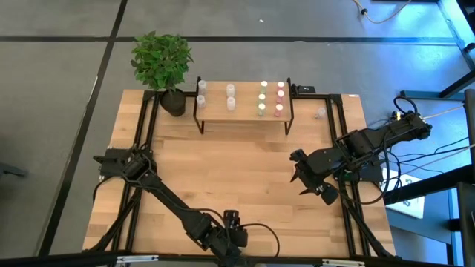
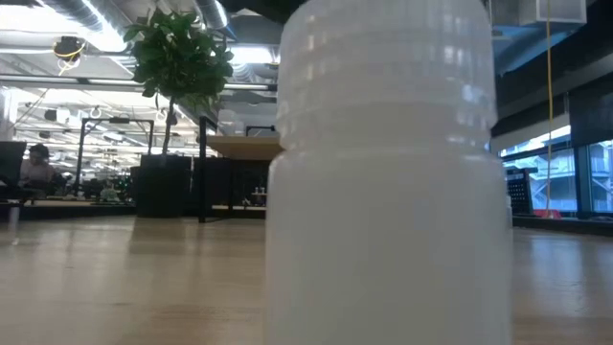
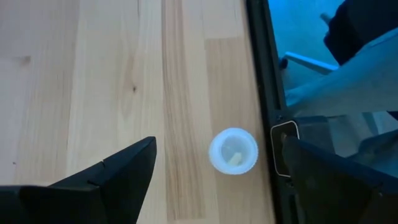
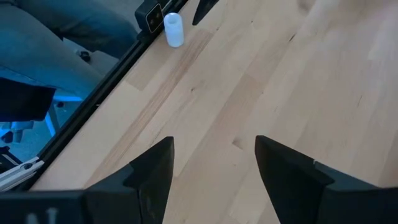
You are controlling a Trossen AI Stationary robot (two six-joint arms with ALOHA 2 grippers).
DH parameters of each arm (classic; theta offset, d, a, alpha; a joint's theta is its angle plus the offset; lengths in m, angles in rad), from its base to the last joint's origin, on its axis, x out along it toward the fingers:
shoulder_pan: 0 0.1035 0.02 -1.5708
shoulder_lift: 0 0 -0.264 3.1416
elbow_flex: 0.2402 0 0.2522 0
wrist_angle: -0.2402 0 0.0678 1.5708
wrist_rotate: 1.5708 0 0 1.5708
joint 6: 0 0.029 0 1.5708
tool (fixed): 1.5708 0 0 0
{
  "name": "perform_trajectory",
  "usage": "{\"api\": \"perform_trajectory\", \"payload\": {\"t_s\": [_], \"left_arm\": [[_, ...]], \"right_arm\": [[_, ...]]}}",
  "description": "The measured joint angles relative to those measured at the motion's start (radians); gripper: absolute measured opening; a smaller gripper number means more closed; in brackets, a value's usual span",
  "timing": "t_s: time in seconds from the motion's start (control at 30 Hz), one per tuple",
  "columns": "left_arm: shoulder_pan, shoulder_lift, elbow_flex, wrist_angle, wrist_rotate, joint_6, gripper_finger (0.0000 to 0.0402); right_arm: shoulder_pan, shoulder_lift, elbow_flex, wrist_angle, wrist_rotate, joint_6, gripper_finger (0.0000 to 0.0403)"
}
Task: Pick and place medicine bottles onto shelf by color
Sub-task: Put the white pill bottle on the shelf aligned with the other white pill bottles
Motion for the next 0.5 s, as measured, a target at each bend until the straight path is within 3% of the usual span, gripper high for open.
{"api": "perform_trajectory", "payload": {"t_s": [0.5], "left_arm": [[-0.002,0.100,0.000,0.008,0.005,-0.025,0.0344]], "right_arm": [[0.000,0.000,0.000,0.001,0.000,-0.002,0.0227]]}}
